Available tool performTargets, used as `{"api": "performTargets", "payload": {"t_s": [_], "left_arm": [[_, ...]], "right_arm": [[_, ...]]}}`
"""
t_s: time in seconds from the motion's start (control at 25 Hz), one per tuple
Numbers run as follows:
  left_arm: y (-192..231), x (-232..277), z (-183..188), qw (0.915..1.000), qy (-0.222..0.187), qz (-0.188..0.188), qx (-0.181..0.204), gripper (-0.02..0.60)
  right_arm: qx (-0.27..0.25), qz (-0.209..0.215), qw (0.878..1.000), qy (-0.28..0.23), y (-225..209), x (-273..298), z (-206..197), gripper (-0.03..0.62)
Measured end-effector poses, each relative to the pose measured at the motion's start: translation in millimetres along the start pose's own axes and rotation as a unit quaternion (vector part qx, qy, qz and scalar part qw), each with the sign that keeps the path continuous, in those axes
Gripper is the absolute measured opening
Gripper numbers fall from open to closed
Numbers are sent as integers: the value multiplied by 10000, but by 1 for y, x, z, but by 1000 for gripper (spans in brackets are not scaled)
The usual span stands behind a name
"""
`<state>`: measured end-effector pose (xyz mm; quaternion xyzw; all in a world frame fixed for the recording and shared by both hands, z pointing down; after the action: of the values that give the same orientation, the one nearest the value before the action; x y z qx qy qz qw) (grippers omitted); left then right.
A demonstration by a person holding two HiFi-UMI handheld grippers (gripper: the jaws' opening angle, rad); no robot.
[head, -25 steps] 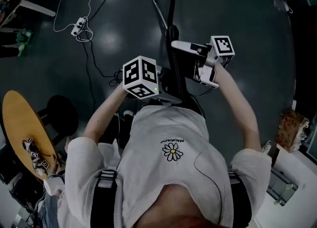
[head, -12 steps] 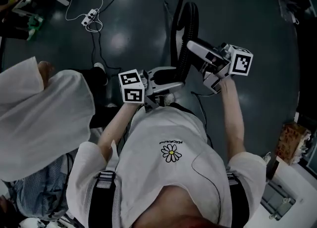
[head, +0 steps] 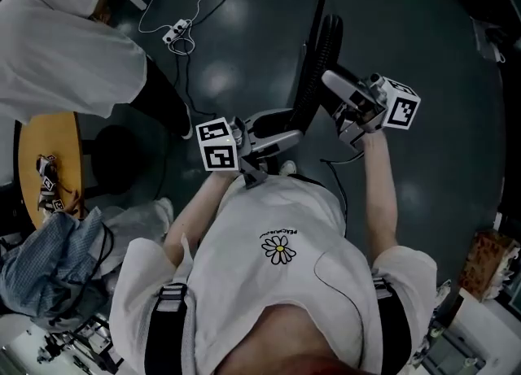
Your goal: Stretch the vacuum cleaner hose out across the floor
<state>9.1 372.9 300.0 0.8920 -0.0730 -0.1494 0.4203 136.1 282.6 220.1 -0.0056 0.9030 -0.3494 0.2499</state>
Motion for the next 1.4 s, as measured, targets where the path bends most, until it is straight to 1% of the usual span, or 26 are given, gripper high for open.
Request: {"api": "performTargets", "payload": {"t_s": [0.08, 0.12, 0.2, 0.24, 0.28, 0.32, 0.36, 0.4, 0.44, 0.48, 0.52, 0.56, 0.6, 0.68, 0.72, 0.76, 0.8, 0.84, 0.88, 0.96, 1.08, 1.16, 1.28, 1.4], "left_arm": [[-10, 3, -3, 9996, -244, -10, -148, 213], [-13, 4, -4, 9994, -286, -12, -170, 213], [-16, 3, -2, 9995, -302, 30, -84, 213], [-16, 1, 0, 9993, -322, 152, 95, 213], [-17, -4, 4, 9974, -342, 408, 489, 213], [-21, -9, 8, 9894, -354, 812, 1151, 212], [-27, -17, 12, 9714, -371, 1299, 1953, 212], [-33, -25, 17, 9501, -454, 1718, 2565, 212], [-37, -35, 25, 9425, -669, 1889, 2675, 212], [-38, -43, 35, 9539, -988, 1728, 2245, 212], [-36, -49, 48, 9708, -1294, 1325, 1524, 212], [-31, -51, 60, 9812, -1493, 893, 835, 212], [-22, -51, 70, 9851, -1573, 610, 338, 212], [3, -46, 87, 9860, -1549, 408, -467, 212], [15, -40, 92, 9825, -1539, 247, -1016, 212], [26, -31, 97, 9751, -1524, 12, -1612, 212], [36, -20, 99, 9662, -1456, -201, -2117, 212], [45, -9, 99, 9602, -1312, -311, -2447, 212], [52, 2, 98, 9585, -1103, -323, -2608, 212], [63, 20, 93, 9579, -653, -315, -2778, 212], [69, 41, 87, 9462, -148, -614, -3173, 212], [72, 49, 82, 9389, 121, -716, -3363, 212], [78, 53, 74, 9298, 355, -743, -3588, 212], [87, 47, 64, 9206, 350, -755, -3815, 212]], "right_arm": [[102, 173, 9997, -168, 2, -3, 1, 245], [168, 265, 9993, -219, 3, -4, 1, 245], [195, 338, 9989, -257, 5, -3, 1, 244], [156, 313, 9990, -294, 4, -3, 2, 244], [127, 279, 9988, -386, 4, -5, 3, 244], [148, 261, 9980, -554, 2, -8, 5, 244], [220, 258, 9964, -777, 1, -15, 7, 243], [292, 259, 9944, -980, 0, -22, 11, 242], [296, 245, 9936, -1060, 1, -29, 13, 243], [206, 203, 9951, -944, 3, -34, 13, 242], [68, 143, 9977, -655, 7, -34, 10, 244], [-45, 92, 9995, -295, 10, -32, 3, 244], [-106, 59, 9999, 54, 13, -29, -6, 244], [-162, 31, 9978, 644, 15, -20, -31, 244], [-191, 28, 9961, 858, 15, -16, -44, 244], [-224, 29, 9948, 992, 16, -14, -56, 244], [-261, 27, 9941, 1053, 17, -14, -65, 244], [-307, 15, 9937, 1075, 18, -15, -73, 244], [-360, -11, 9933, 1099, 19, -16, -78, 244], [-461, -89, 9916, 1205, 20, -19, -87, 244], [-584, -173, 9888, 1365, 23, -23, -95, 244], [-654, -227, 9862, 1506, 24, -27, -98, 243], [-651, -349, 9799, 1855, 21, -30, -107, 242], [-408, -585, 9748, 2114, 9, -34, -118, 232]]}}
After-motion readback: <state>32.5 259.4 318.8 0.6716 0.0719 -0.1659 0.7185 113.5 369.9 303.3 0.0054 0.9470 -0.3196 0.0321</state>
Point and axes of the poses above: the fingertips, and each gripper's own axes: x forward along the fingers, y to its left, z out of its top, the point moved 6 cm from there along -x, backward along the fingers, and after that the axes turned 5 degrees about -x, right-handed, at the moved point
